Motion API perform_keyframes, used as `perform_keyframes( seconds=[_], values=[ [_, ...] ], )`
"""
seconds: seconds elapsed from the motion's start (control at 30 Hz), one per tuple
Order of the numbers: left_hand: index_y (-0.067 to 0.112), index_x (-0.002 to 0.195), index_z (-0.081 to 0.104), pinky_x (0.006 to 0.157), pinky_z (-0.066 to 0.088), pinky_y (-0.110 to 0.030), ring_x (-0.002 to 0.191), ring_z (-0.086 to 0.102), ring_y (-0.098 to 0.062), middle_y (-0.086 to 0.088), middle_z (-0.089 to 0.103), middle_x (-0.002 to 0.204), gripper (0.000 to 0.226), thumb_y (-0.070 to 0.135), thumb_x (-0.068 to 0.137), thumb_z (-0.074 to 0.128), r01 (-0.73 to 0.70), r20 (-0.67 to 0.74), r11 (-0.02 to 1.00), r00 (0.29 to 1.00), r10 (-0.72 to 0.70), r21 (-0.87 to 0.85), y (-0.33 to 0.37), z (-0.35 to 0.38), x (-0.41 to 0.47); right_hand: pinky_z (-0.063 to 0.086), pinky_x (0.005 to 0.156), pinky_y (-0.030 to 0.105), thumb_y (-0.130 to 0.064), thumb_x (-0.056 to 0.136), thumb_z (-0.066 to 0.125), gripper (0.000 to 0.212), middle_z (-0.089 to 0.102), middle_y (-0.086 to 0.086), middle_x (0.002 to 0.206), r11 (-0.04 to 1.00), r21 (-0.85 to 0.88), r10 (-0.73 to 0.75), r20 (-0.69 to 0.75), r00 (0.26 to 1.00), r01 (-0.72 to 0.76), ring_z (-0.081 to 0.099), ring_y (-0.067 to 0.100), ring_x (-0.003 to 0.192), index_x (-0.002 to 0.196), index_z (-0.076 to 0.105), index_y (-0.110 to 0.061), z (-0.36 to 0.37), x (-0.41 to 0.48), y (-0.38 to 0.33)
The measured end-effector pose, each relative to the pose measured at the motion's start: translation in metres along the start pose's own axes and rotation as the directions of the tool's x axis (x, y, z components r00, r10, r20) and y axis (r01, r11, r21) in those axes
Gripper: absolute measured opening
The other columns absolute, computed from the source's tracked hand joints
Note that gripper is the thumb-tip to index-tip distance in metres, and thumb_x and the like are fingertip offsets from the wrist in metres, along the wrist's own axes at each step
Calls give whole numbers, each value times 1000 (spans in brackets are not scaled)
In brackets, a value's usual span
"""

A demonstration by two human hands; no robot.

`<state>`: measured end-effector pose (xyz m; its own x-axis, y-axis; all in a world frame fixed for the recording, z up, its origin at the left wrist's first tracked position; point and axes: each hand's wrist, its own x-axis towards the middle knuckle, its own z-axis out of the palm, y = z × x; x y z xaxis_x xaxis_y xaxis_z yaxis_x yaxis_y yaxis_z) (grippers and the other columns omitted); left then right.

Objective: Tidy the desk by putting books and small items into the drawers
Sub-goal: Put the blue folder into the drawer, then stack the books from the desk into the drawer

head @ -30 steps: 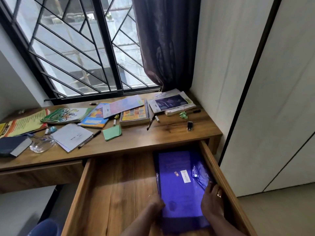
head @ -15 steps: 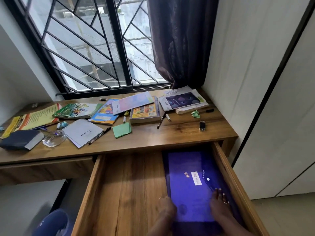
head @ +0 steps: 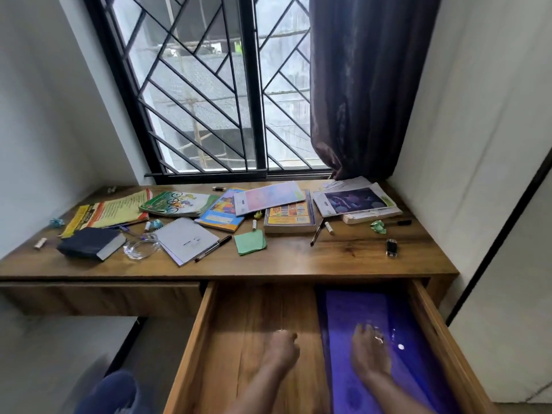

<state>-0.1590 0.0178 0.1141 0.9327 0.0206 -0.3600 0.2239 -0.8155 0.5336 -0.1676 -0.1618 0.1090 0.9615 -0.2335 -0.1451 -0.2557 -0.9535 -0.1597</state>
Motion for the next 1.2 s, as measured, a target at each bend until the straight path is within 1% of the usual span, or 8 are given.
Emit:
perform_keyframes(
  seconds=[0.07, 0.2, 0.3, 0.43, 0.6, 0.9, 1.03, 1.2],
  values=[
    [17, 122, 63, 90, 49, -22, 112, 60, -15, -4, 63, 123, 31, 17, 95, 47, -39, -102, 999, 994, 38, -7, 9, -32, 8, 55, 47, 37, 7, 39, 80, 30, 68, 18, 64, 998, 26, -54, -36, 998, 55, 66, 33, 57, 66, 68, 0, -11, 17, -16],
    [13, 121, 64, 97, 49, -29, 114, 61, -21, -9, 65, 122, 33, 13, 93, 47, -79, -211, 996, 975, 70, -36, 32, -94, 47, 51, 42, 29, -2, 43, 85, 26, 65, 10, 55, 988, 14, -146, -228, 963, 153, 64, 25, 47, 63, 68, -5, -61, 61, -52],
    [12, 126, 61, 103, 47, -32, 118, 58, -23, -11, 61, 128, 35, 13, 93, 47, -90, -277, 996, 957, 81, -21, 51, -135, 88, 57, 62, 35, -9, 72, 71, 14, 72, 12, 80, 970, -35, -241, -271, 932, 241, 70, 28, 72, 86, 69, -5, -89, 102, -78],
    [12, 115, 67, 94, 51, -35, 110, 62, -31, -16, 65, 117, 32, 15, 90, 47, -65, -331, 998, 941, 70, 28, 73, -176, 155, 51, 86, 34, -15, 95, 44, 29, 67, 10, 114, 944, -40, -322, -327, 888, 328, 65, 25, 104, 116, 62, -9, -110, 173, -112],
    [10, 134, 52, 102, 42, -34, 125, 51, -27, -13, 54, 136, 46, 27, 92, 58, -46, -309, 987, 946, 92, 155, 103, -204, 237, 51, 86, 34, -18, 95, 50, 25, 67, 9, 112, 936, -23, -341, -321, 884, 352, 63, 25, 105, 115, 63, -11, -109, 265, -137],
    [9, 134, 50, 104, 43, -41, 128, 45, -31, -15, 49, 136, 49, 34, 93, 54, -100, -342, 917, 907, 244, 387, 124, -199, 350, 41, 96, 37, -4, 90, 41, 33, 58, 18, 122, 908, 146, -330, -328, 885, 392, 48, 33, 118, 115, 62, -6, -96, 371, -178],
    [13, 147, 27, 113, 30, -41, 142, 24, -30, -14, 24, 154, 75, 57, 90, 47, -44, -272, 878, 942, 195, 477, 113, -197, 385, 35, 100, 40, -3, 90, 37, 42, 51, 13, 134, 917, 211, -275, -280, 920, 338, 40, 35, 124, 128, 52, -11, -98, 394, -185],
    [2, 123, 49, 87, 46, -38, 111, 55, -33, -19, 56, 121, 61, 54, 92, 46, -19, -348, 870, 912, 217, 493, 106, -191, 397, 31, 100, 41, -2, 89, 36, 42, 54, 16, 129, 912, 263, -266, -202, 942, 314, 39, 36, 123, 127, 50, -11, -87, 408, -178]
  ],
)
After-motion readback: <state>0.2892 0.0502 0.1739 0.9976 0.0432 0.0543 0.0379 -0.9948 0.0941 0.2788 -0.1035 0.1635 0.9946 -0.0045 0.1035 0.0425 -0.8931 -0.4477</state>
